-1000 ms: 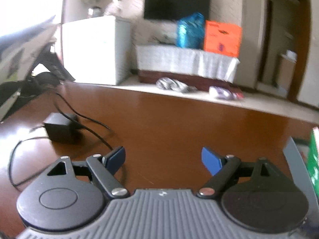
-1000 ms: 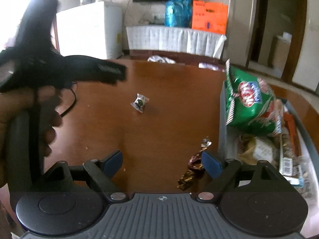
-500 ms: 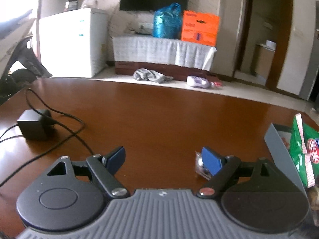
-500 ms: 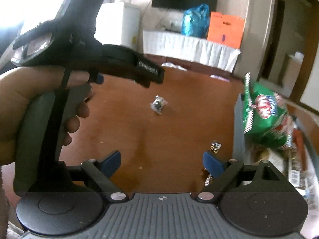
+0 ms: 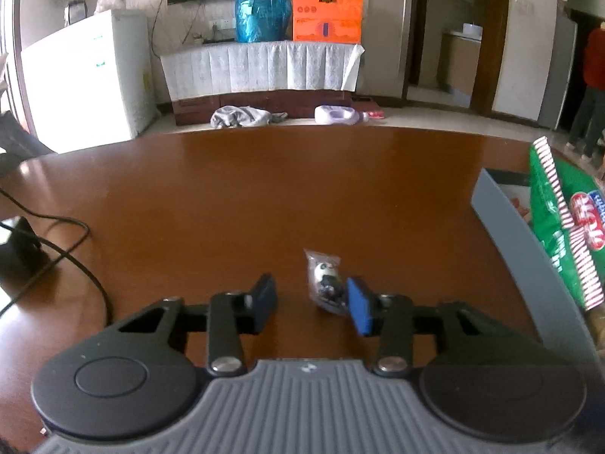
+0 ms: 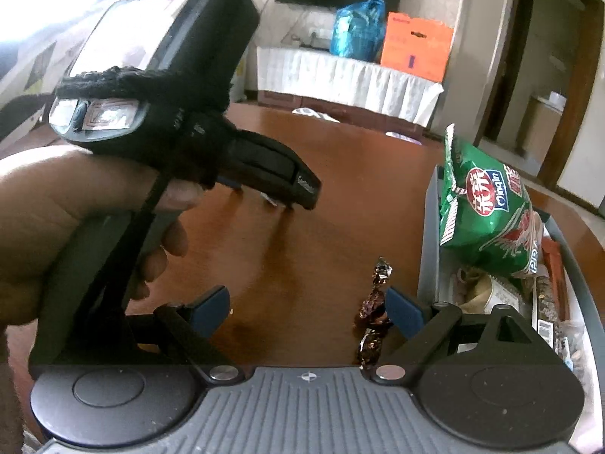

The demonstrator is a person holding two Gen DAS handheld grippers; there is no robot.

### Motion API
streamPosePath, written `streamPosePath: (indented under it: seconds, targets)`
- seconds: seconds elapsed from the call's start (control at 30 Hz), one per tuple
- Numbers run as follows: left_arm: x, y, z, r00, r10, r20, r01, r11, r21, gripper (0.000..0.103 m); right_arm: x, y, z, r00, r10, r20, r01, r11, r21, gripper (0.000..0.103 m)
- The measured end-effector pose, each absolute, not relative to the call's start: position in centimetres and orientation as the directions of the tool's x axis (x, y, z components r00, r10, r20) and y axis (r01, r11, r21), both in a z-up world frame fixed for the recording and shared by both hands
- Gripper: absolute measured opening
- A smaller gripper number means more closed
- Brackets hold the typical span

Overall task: Organize snacks
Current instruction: 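Move the left tool over the clear panda candy while the right tool approaches the brown wrapped chocolate, then grasp the panda candy with the left tool while the right tool grasps the brown chocolate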

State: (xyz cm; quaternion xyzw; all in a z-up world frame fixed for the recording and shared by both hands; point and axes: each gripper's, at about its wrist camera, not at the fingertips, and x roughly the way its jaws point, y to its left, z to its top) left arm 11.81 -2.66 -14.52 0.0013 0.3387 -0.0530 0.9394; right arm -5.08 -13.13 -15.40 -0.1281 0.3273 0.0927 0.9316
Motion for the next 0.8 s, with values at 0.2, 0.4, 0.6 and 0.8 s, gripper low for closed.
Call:
streamPosePath:
  seconds: [0.2, 0.4, 0.6, 0.8]
  targets:
    - [11.7, -2.0, -14.7, 0.763, -0.085, -0.641, 0.093, 0.995, -0.021, 0.027, -3.6, -13.2, -15.4, 0.736, 0.093, -0.67, -0.279, 0.944, -0.176, 0.092]
    - [11.7, -0.4, -14.6, 0.758, -0.066, -0.649, 0.06, 0.998, -0.031, 0.027, -3.0, -13.9, -14.7, 0.704, 0.203, -0.681, -0.348, 0.934, -0.081, 0.088]
    - [12.1, 0.6, -14.3, 0.759, -0.064, -0.648, 0.042, 0.998, -0.049, 0.027, -3.7, -14.0, -14.4, 0.747, 0.176, -0.641, -0.33, 0.935, -0.129, 0.089]
    - [12.0, 0.3, -14.1, 0.759, -0.077, -0.647, 0.065, 0.997, -0.042, 0.027, -3.3, -14.1, -14.9, 0.721, 0.168, -0.673, -0.328, 0.937, -0.117, 0.089]
